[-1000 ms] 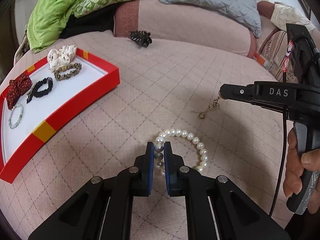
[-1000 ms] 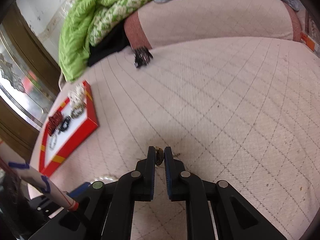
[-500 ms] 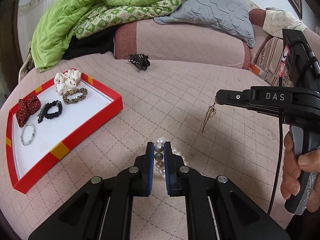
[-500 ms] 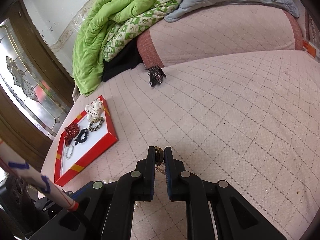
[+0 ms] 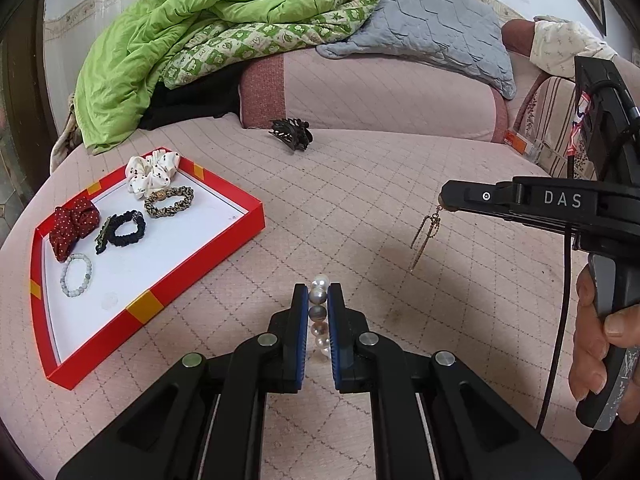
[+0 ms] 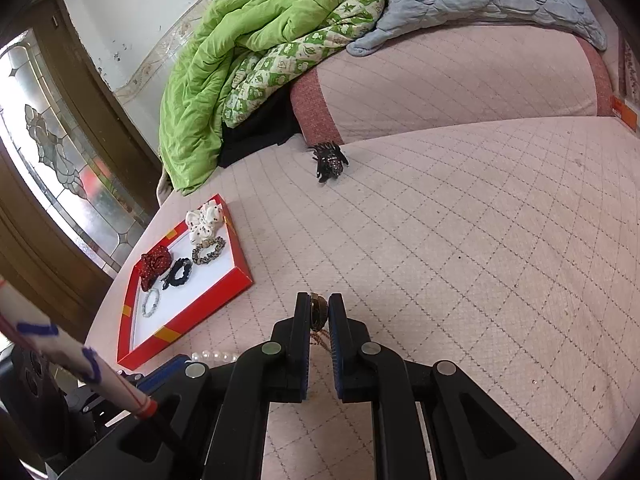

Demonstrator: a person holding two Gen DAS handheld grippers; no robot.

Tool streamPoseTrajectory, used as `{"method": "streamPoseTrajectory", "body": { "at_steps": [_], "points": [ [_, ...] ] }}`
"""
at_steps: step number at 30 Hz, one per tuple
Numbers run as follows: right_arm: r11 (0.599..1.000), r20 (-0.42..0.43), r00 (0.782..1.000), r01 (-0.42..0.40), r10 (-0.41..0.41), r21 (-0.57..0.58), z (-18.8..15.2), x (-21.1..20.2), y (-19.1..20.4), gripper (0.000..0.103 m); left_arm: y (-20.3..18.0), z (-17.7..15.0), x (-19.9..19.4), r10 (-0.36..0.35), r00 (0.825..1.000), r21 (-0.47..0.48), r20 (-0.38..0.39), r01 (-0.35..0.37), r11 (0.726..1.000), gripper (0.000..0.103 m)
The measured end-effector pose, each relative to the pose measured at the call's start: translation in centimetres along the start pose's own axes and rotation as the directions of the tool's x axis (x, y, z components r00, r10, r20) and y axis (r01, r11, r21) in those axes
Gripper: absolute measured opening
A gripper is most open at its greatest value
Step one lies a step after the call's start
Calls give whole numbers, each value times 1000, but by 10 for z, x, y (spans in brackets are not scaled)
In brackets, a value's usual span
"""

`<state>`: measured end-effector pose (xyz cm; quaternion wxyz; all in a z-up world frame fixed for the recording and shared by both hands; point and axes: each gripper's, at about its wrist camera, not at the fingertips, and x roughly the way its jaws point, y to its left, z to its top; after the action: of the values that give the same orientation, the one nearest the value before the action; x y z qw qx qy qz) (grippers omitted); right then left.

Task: Organize jewelry
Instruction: 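Carry the pearl bracelet into the tray while the right tool carries the gold charm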

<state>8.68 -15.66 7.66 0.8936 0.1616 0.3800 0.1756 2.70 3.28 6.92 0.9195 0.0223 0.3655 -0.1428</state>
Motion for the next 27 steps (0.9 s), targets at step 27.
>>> {"method": "streamPoseTrajectory", "body": {
  "at_steps": [27],
  "points": [
    [997, -7, 999, -40, 39, -67, -9, 1, 31, 10, 19, 3, -21, 42, 998, -9, 46, -41, 999, 9]
  ]
}}
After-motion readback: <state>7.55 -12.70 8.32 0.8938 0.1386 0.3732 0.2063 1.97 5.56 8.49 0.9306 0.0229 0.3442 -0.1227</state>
